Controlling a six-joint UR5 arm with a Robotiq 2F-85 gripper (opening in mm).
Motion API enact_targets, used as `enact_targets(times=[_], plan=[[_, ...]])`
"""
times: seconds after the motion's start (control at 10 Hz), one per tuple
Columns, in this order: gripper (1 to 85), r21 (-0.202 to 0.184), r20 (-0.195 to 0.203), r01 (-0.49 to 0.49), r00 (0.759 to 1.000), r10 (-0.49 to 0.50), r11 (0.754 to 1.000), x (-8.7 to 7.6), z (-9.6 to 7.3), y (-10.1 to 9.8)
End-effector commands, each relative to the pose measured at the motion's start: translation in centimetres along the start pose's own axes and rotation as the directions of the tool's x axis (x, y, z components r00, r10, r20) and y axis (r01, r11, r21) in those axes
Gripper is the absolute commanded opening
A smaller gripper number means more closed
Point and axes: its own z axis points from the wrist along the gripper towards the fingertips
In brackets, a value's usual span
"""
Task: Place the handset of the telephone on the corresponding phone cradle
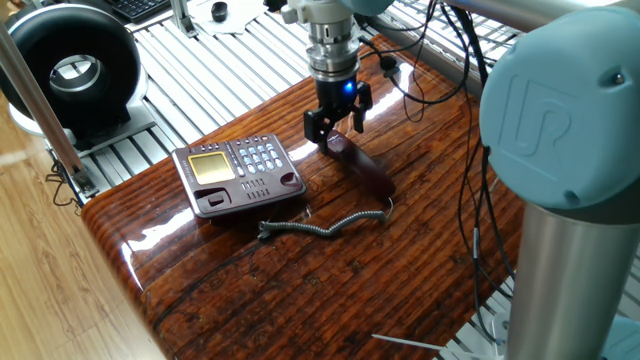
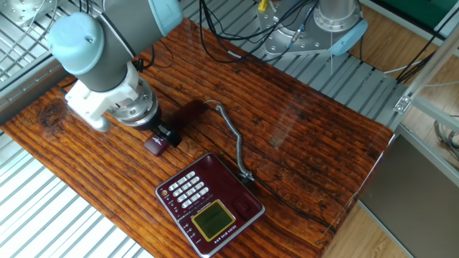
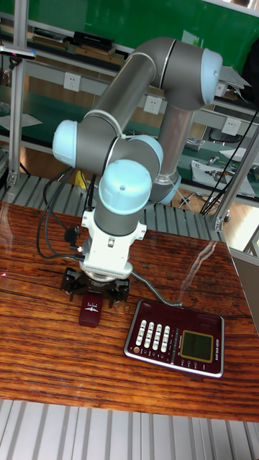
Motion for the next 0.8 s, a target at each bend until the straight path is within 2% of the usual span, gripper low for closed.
enact_targets(times=[0.0,0.2,0.7], plan=[[79.0,-0.033,-0.014,-0.037,0.999,0.037,0.999,0.04,0.14,0.87],[72.7,-0.044,-0.035,-0.067,0.997,0.065,0.997,0.68,0.22,0.99],[69.7,-0.032,-0.035,-0.066,0.997,0.065,0.997,0.71,-0.04,0.17]])
